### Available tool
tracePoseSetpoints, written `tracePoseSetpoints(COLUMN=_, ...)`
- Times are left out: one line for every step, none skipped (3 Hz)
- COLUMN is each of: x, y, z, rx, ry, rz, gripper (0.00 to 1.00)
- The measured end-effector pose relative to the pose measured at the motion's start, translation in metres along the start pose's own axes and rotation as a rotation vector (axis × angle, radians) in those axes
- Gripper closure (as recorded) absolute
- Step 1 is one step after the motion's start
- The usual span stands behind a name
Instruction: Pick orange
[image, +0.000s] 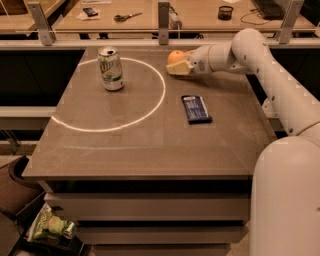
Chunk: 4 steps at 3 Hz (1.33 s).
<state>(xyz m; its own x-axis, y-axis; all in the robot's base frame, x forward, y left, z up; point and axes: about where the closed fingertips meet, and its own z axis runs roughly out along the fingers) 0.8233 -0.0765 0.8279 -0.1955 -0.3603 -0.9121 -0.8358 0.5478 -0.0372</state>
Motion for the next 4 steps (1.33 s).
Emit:
tracePoseSetpoints(x=-0.005, y=0.002, z=-0.001, rx=0.002, ry=-0.009, rz=-0.01, gripper=1.0)
tracePoseSetpoints(x=-0.018, y=0.005, z=-0.009, rx=0.01, ry=-0.034, rz=-0.038, gripper=1.0)
tracePoseSetpoints(x=-0.029, y=0.006, z=-0.016, rx=0.017, ry=-0.057, rz=-0.063, gripper=1.0)
tracePoseSetpoints(x=-0.04, y=0.006, z=-0.025, rx=0.028, ry=-0.074, rz=-0.085, gripper=1.0)
